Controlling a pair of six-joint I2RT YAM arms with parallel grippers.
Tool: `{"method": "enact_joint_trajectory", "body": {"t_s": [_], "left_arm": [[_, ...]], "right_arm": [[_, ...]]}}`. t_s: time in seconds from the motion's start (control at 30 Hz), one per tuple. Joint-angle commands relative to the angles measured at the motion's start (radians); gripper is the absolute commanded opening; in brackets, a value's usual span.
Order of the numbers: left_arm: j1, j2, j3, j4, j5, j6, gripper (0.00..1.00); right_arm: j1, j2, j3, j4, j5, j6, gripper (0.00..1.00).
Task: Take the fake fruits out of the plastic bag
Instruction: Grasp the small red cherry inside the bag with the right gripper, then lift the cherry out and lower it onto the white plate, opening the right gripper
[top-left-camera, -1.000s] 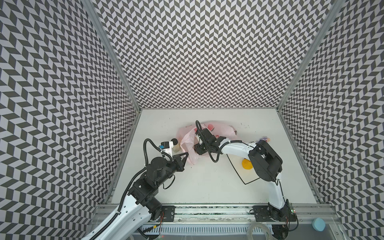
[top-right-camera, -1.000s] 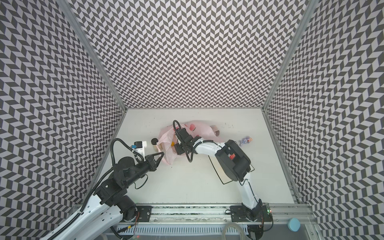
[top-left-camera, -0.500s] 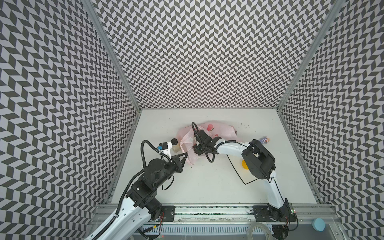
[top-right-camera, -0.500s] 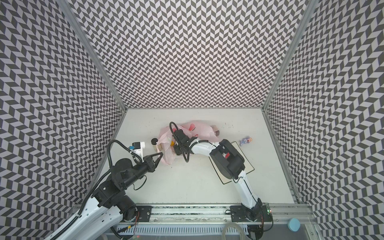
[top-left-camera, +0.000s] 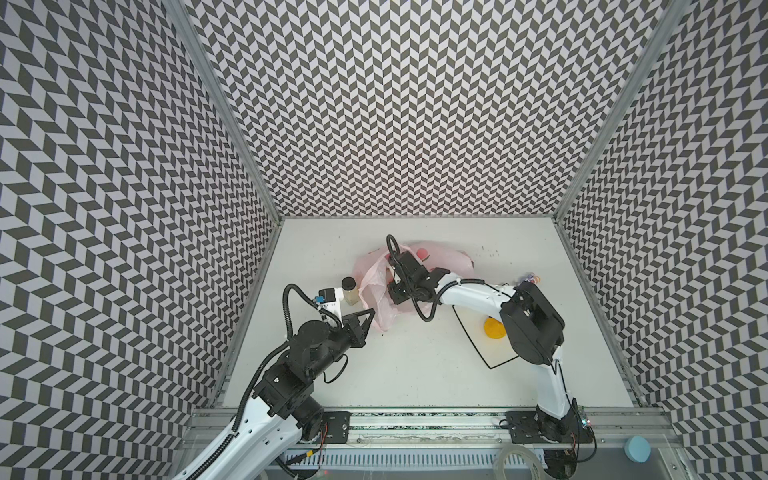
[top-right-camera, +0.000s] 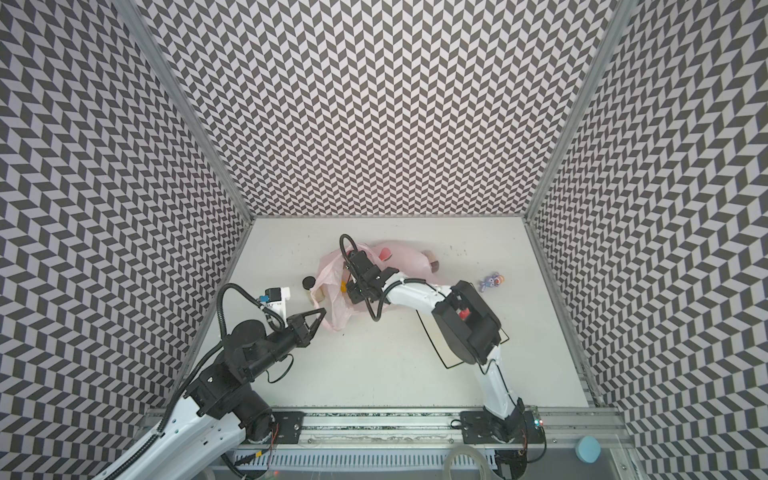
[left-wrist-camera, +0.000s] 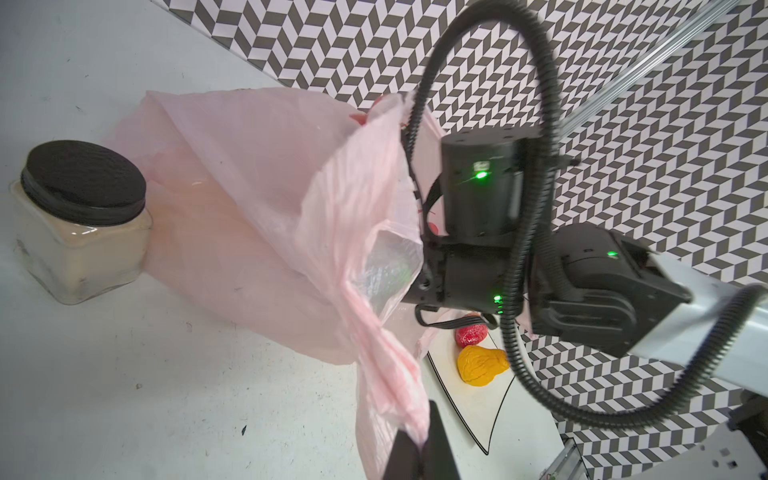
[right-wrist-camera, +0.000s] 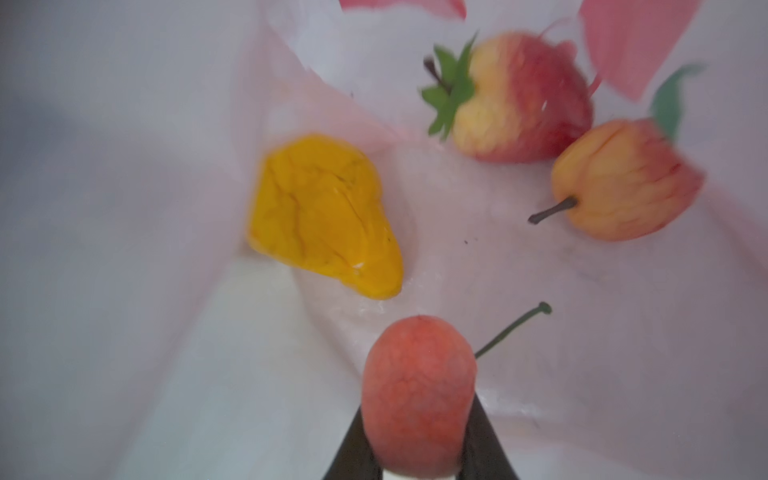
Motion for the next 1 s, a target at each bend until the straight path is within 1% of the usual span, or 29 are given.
{"method": "enact_joint_trajectory", "body": {"t_s": [0.0, 0.2, 0.37, 0.57, 0.67, 0.77, 0.87, 0.97], "left_arm": [[-0.004, -0.009, -0.005, 0.008, -0.015, -0.017, 0.0], [-0.004, -0.017, -0.008, 0.012, -0.026, -0.02, 0.0], [-0.004, -0.028, -0.009, 0.018, -0.032, -0.018, 0.0], [-0.004, -0.038, -0.009, 0.027, -0.039, -0.011, 0.0], [-0.004, -0.041, -0.012, 0.037, -0.037, -0.011, 0.0], [-0.004, -0.042, -0.017, 0.048, -0.034, -0.011, 0.0], [-0.004, -0.04, -0.018, 0.053, -0.033, -0.009, 0.0], [-0.004, -0.039, -0.011, 0.049, -0.032, -0.008, 0.0]], "right_arm": [[0.008, -0.145, -0.054, 0.052, 0.018, 0.037, 0.05], [0.008, -0.354, -0.224, 0.053, -0.033, 0.084, 0.03], [0.008, -0.574, -0.393, 0.004, -0.047, 0.104, 0.03], [0.008, -0.882, -0.636, -0.157, -0.041, 0.191, 0.03], [0.008, -0.997, -0.768, -0.22, -0.056, 0.273, 0.03], [0.008, -1.08, -0.904, -0.209, -0.048, 0.391, 0.05], [0.007, -1.119, -1.007, -0.197, 0.036, 0.534, 0.05], [0.001, -1.151, -1.063, -0.19, 0.144, 0.619, 0.05]]}}
